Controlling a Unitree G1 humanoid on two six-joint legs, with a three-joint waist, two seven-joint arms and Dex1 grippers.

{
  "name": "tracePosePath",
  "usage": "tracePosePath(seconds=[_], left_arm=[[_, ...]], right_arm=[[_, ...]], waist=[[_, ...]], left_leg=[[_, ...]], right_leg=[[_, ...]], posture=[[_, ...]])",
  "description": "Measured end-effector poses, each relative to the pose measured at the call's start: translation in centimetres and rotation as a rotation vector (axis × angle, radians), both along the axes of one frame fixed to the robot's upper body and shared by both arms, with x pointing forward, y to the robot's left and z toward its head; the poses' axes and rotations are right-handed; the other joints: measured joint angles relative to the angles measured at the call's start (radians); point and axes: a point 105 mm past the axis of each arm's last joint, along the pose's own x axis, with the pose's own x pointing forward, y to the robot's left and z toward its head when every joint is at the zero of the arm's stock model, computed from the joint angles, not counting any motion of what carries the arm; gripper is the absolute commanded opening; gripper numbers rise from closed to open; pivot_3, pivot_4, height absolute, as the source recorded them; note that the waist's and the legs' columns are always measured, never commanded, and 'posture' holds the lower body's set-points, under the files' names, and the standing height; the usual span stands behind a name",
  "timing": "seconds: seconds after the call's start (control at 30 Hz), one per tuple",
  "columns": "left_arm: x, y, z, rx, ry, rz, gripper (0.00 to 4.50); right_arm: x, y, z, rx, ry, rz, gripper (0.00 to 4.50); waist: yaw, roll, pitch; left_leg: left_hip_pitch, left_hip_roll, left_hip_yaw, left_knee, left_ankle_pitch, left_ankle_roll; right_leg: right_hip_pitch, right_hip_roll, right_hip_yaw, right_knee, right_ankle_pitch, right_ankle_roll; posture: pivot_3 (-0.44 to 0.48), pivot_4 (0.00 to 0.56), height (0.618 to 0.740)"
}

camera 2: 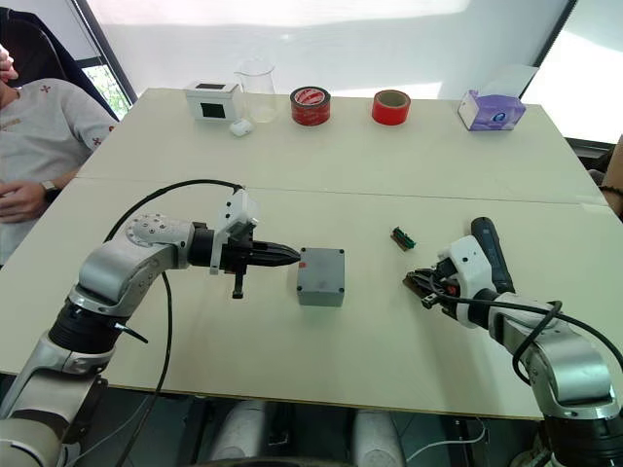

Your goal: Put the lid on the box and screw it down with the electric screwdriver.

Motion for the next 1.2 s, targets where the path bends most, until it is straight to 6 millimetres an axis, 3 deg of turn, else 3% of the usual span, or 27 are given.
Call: tracePosePath(seconds=[0.47,0.57,1.2], left_arm=[[-0.08,0.06,-0.20,0.001,0.007,-0.001,0.00],[-0.09,0.04,-0.22,0.001,0.008,-0.002,0.00],[-0.15,0.09,-0.37,0.004,0.013,-0.003,0.00]], right_arm=[[0.04,0.05,0.06,0.004,-0.005,0.000,0.70],[0.04,0.04,0.07,0.003,-0.006,-0.001,0.03],[0.29,-0.01,0.72,0.058,-0.047,-0.047,0.03]], waist=[[0.000,0.000,0.000],[0.000,0.000,0.000],[0.000,0.000,0.000]], left_leg=[[0.000,0.000,0.000,0.000,0.000,0.000],[0.000,0.000,0.000,0.000,0.000,0.000],[0.000,0.000,0.000,0.000,0.000,0.000]], right_leg=[[0.000,0.000,0.000,0.000,0.000,0.000],[0.000,0.000,0.000,0.000,0.000,0.000],[0.000,0.000,0.000,0.000,0.000,0.000]], posture=[[0.000,0.150,0.715],[0.000,0.150,0.715],[0.000,0.150,0.715]])
